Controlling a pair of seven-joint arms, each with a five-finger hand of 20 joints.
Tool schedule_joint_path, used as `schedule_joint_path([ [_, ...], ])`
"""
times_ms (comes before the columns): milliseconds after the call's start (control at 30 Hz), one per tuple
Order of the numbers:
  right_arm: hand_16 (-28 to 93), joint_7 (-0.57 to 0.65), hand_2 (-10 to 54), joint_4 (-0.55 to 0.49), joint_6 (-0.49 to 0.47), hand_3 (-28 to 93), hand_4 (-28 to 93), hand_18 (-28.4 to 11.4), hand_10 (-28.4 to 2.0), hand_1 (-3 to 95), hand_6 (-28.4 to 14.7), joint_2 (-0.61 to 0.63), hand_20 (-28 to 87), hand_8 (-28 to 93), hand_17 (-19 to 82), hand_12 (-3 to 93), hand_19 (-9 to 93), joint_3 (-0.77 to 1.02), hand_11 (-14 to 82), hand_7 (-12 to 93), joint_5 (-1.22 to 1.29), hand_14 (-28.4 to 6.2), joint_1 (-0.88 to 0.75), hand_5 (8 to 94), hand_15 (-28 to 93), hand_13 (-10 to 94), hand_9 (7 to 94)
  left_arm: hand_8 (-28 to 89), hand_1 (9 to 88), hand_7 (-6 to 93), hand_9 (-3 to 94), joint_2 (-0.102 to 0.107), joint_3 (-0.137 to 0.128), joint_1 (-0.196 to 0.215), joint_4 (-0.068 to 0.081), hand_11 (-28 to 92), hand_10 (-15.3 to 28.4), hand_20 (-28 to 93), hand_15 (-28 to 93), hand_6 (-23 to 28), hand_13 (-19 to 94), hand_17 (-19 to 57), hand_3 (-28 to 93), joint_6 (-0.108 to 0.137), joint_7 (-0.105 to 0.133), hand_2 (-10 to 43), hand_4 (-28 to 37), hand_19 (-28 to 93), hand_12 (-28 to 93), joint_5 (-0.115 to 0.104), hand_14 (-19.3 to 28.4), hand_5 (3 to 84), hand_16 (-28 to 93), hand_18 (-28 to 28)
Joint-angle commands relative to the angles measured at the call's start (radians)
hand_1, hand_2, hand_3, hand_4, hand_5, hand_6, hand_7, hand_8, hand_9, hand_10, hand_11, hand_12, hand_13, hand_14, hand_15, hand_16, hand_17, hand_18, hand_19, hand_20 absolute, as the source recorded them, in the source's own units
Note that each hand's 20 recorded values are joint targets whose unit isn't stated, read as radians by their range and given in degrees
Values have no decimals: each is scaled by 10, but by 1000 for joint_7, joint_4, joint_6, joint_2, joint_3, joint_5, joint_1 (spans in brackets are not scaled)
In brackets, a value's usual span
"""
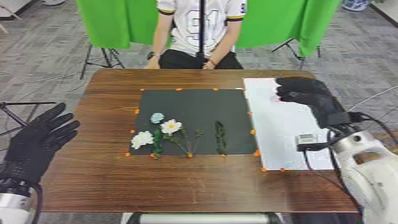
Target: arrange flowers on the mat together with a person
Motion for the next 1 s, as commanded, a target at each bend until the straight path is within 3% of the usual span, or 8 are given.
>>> schedule_joint_path([
  [33, 293, 18, 2, -69, 62, 853, -219, -197, -142, 212, -35, -96, 326, -105, 119, 263, 472, 135, 169, 212, 202, -117, -265, 431, 270, 356, 433, -77, 242, 150, 291, -14, 11, -20, 10, 178, 127, 118, 273, 41, 233, -79, 704, -12, -1, -12, -262, 446, 196, 5, 153, 329, 38, 228],
  [300, 297, 26, -8, -82, 35, 860, -217, -199, -143, 219, -34, -192, 326, -102, 117, 265, 475, 165, 173, 218, 196, -119, -298, 432, 272, 358, 439, -77, 243, 151, 292, -24, 18, -15, 9, 177, 127, 119, 273, 42, 233, -79, 704, -9, 5, -12, -263, 447, 197, 6, 153, 331, 39, 227],
  [367, 297, 34, -9, -81, 13, 860, -218, -199, -143, 221, -34, -205, 325, -103, 117, 266, 475, 171, 173, 218, 190, -119, -297, 432, 273, 358, 439, -77, 244, 151, 292, -21, 25, -13, 7, 177, 127, 120, 273, 42, 233, -79, 704, -1, 2, -12, -263, 447, 197, 4, 152, 331, 39, 227],
  [467, 297, 36, -8, -77, 3, 859, -218, -199, -144, 221, -34, -218, 324, -104, 116, 266, 475, 173, 173, 218, 187, -118, -295, 432, 273, 359, 438, -77, 243, 151, 291, -25, 28, -11, 7, 177, 126, 120, 272, 42, 234, -79, 704, -13, -12, -12, -262, 448, 197, 8, 152, 330, 38, 228],
  [633, 296, 46, -8, -74, 4, 860, -216, -199, -145, 220, -34, -230, 323, -103, 115, 265, 475, 166, 172, 218, 189, -119, -292, 430, 275, 359, 440, -77, 244, 149, 291, -35, 35, -8, 7, 178, 126, 120, 273, 42, 233, -79, 705, -8, -12, -12, -263, 448, 197, 10, 153, 330, 38, 228],
  [1000, 294, 52, -7, -71, 14, 861, -215, -200, -146, 226, -34, -233, 323, -104, 115, 265, 477, 156, 175, 221, 186, -119, -281, 434, 278, 361, 442, -77, 245, 150, 292, -28, 40, -21, 11, 178, 126, 120, 276, 41, 234, -79, 703, -1, -16, -10, -264, 449, 197, 7, 153, 330, 38, 228],
])
